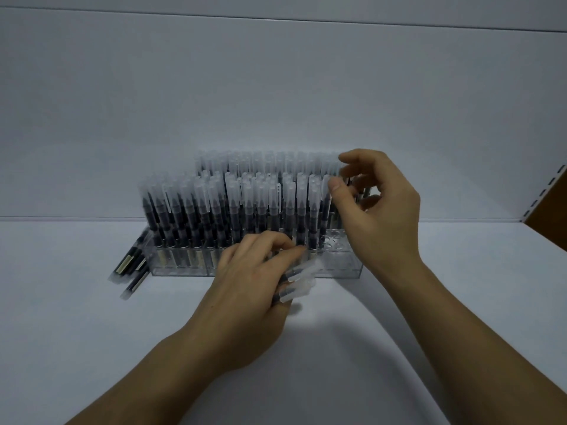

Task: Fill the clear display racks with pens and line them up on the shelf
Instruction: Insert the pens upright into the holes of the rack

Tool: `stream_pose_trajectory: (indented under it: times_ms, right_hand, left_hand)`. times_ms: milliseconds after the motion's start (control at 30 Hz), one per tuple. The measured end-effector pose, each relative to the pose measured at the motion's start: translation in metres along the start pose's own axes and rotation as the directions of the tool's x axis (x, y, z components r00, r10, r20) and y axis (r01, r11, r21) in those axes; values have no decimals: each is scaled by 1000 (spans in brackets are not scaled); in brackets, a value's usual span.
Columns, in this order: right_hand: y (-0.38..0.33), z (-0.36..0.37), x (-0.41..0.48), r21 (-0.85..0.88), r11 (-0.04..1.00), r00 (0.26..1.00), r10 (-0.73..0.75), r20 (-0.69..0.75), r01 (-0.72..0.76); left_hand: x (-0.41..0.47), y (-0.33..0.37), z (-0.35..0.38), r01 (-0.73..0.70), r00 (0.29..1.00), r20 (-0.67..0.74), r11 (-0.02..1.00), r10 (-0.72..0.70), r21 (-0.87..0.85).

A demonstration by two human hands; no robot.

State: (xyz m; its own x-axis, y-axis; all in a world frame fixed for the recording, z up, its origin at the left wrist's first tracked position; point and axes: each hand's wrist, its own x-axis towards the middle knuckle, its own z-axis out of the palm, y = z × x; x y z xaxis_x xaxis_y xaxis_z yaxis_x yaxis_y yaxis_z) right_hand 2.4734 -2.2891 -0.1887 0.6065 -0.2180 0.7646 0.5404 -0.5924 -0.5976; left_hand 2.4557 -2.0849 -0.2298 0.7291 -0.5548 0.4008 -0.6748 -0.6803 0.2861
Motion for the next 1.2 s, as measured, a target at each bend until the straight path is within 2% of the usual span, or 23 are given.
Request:
stream_pose_trajectory:
  times_ms: [67,133,267,400,600,733,900,1033,1200]
  right_hand:
    - [-8,-2,0,39,998,999,-49,14,48]
    - [-16,-3,-2,153,987,991,-71,111,53]
    - [-29,-1,-8,378,921,922,-60,381,-97]
    - [-34,0,-10,425,882,852,-52,520,-205]
    - [-39,5,-14,382,885,804,-16,595,-265]
    - [-40,6,-12,398,884,850,-3,527,-244]
    - [-33,-6,3,492,833,958,143,248,-252]
    - [-20,-18,15,507,829,965,260,23,-235]
    - [-12,-24,19,384,910,961,231,-150,-159]
  left_hand:
    - [0,1,-2,5,1000,-7,998,-5,-70]
    - [0,3,-5,15,1000,-18,990,-18,-141]
    - [1,1,-7,110,992,-12,927,-123,-359]
    - [-1,4,-11,55,998,-5,897,-64,-439]
    - [1,4,-12,20,999,-27,899,-36,-438]
    - [0,1,-11,27,1000,5,925,-27,-378]
    - [0,-1,-10,25,1000,12,960,-22,-278]
    - [-1,0,-9,53,998,29,968,-48,-246]
    - [-1,0,-7,52,999,15,984,-51,-171]
